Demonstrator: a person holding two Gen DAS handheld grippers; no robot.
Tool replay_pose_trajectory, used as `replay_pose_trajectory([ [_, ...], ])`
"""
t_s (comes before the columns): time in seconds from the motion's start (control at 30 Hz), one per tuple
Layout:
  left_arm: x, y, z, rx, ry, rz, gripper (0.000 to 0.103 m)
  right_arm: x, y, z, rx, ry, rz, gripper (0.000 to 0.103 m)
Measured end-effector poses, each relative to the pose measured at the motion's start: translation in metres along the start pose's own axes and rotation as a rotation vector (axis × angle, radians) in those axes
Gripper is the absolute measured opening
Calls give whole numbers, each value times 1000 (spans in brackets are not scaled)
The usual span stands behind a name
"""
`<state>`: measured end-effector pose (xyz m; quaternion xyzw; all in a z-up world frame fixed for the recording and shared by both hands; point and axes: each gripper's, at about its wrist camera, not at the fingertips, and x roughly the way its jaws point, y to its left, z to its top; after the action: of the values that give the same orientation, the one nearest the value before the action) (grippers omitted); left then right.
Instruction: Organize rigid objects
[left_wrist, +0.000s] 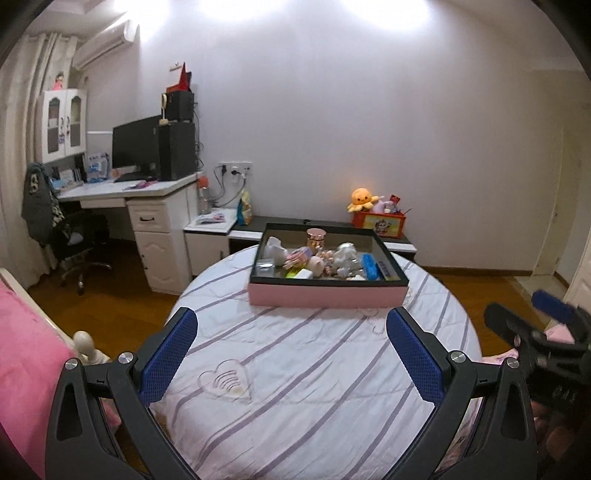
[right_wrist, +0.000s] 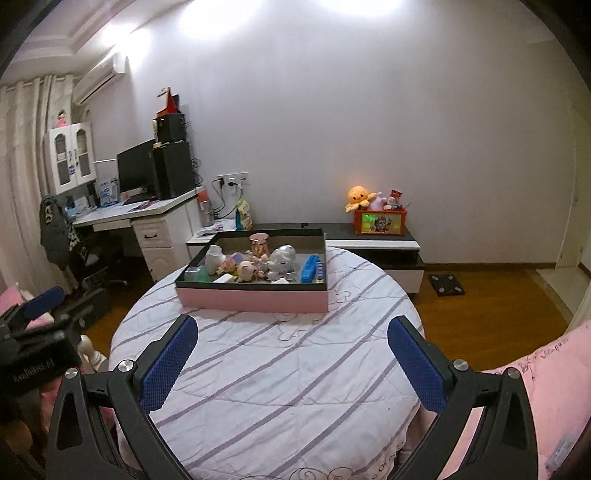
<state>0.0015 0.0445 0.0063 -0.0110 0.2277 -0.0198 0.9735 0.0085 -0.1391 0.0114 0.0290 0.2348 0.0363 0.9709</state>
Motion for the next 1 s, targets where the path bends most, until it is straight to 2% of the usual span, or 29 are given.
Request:
replay_pose_trajectory([
  [0.13,-13,2,-3,11,-9,49,103,-7,12,0,-20,-11,12,103],
  [0.43,-28,15,4,-34,-36,31,103,-16,26,-2,-45,-19,21,103],
  [1.0,-23,11,0,-11,-16,37,103,-16,18,-2,-24,-18,-6,103],
])
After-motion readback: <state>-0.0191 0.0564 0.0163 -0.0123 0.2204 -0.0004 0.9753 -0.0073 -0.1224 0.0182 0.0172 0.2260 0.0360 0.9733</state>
